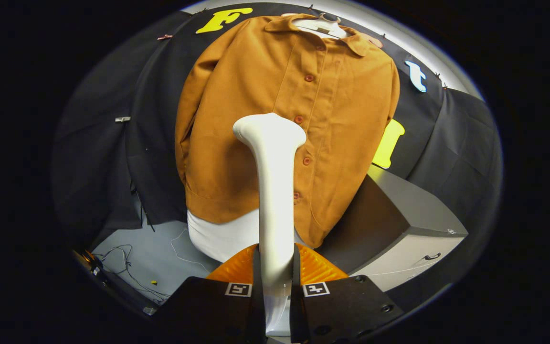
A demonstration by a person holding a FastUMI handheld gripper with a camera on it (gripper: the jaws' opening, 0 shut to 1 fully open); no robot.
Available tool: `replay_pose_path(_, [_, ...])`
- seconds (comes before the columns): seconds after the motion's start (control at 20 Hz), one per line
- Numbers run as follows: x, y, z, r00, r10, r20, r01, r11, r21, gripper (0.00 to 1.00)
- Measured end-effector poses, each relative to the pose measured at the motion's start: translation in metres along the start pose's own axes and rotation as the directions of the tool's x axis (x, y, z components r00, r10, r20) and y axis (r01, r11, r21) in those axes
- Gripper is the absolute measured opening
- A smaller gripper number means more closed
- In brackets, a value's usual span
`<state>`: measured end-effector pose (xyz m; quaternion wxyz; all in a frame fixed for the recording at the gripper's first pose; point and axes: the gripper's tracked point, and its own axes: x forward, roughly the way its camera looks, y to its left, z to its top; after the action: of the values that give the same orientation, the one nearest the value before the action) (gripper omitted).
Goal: Iron the clothes twice with a garment steamer, once on the left side and once on the right side.
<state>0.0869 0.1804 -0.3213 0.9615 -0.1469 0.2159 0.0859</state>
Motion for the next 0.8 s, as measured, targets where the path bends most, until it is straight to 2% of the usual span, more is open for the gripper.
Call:
replay_pose_path(0.45, [-0.059,-0.046,0.048,0.989,-0.046,0.143,0.04,0.998,0.044,0.24])
replay_pose_path(0.8, [-0.105,-0.084,0.096,0.966,-0.09,0.243,0.069,0.993,0.097,0.24])
